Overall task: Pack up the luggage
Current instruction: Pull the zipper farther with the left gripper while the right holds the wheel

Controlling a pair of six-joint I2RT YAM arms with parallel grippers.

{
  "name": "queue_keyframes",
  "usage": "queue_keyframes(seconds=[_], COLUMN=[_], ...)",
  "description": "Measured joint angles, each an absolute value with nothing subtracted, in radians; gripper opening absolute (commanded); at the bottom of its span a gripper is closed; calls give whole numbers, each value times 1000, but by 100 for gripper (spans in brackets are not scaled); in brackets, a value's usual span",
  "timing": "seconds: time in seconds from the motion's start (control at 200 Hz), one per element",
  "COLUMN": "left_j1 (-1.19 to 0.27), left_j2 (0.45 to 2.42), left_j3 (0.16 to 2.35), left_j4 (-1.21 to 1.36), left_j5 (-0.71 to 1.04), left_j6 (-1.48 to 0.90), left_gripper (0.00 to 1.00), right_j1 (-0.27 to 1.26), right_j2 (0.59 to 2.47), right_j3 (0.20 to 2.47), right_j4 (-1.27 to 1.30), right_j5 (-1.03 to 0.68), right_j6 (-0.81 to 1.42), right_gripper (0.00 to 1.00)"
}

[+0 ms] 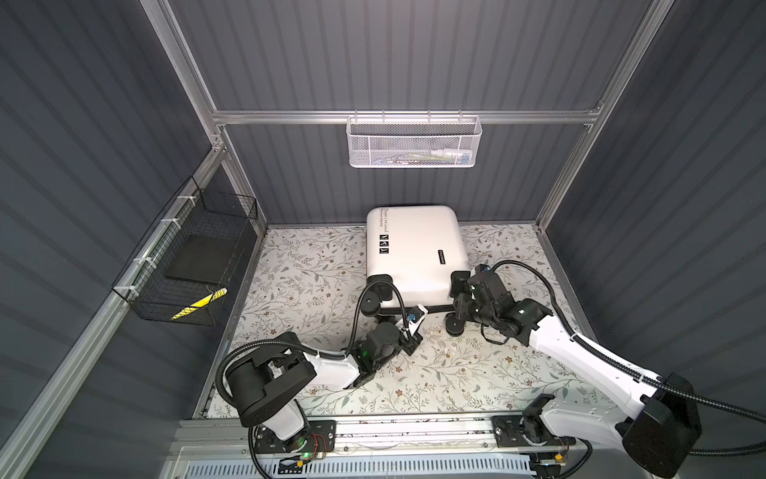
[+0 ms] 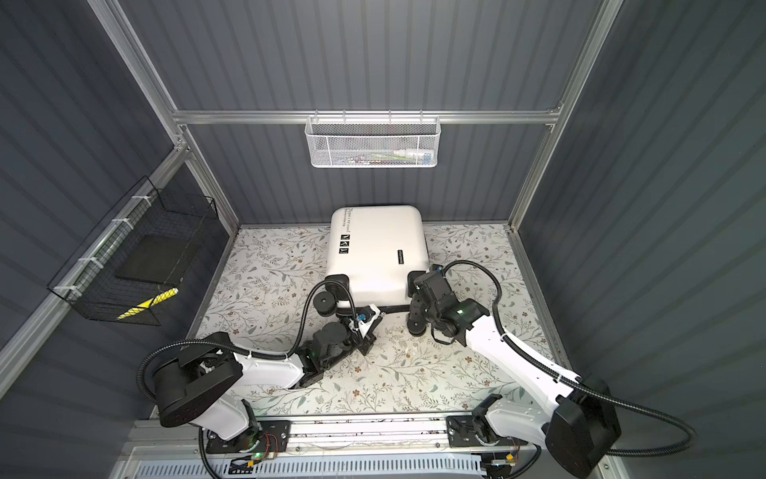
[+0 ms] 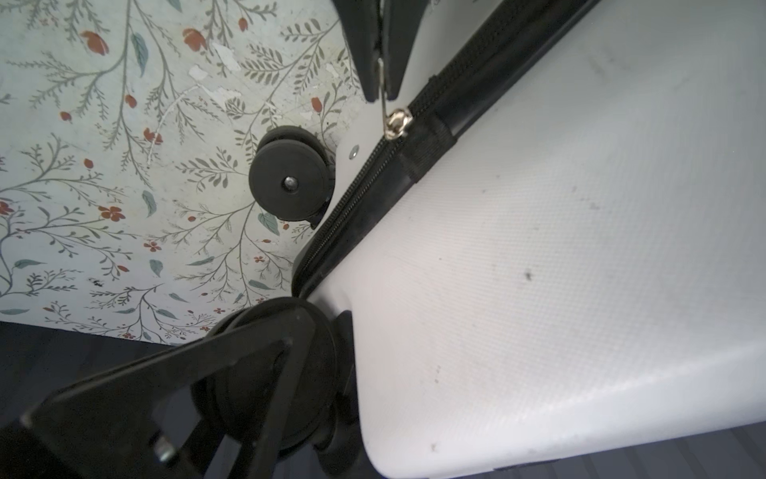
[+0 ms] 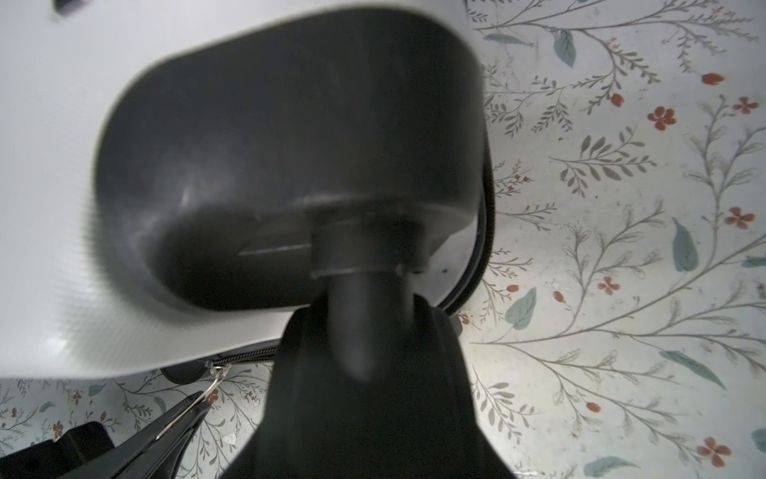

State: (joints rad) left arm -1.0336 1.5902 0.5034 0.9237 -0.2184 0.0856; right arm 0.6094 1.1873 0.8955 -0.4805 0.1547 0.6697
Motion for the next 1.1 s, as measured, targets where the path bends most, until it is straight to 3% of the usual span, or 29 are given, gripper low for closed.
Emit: queue_keyframes(seconds=[0.755, 0.915, 1.01, 1.101], left_j1=[-1064, -1064, -1066, -1074], left_j2=[1799, 1807, 1807, 1807], left_j3=[773, 785, 784, 777], left_j4=[895, 906, 913, 916], left_j5=[-134, -132, -130, -126], left_j6=[113, 90, 81, 78], left_gripper=[0, 0, 0, 0], right_j1=[636, 621, 584, 523], right_j2=[1219, 1225, 1218, 1188], right_j3=[909, 927, 937, 940], right_j4=[-480, -502, -501, -487], right_j5=[157, 138, 74, 1], right_j6=[705, 687, 675, 648], right_gripper=[0, 46, 61, 68])
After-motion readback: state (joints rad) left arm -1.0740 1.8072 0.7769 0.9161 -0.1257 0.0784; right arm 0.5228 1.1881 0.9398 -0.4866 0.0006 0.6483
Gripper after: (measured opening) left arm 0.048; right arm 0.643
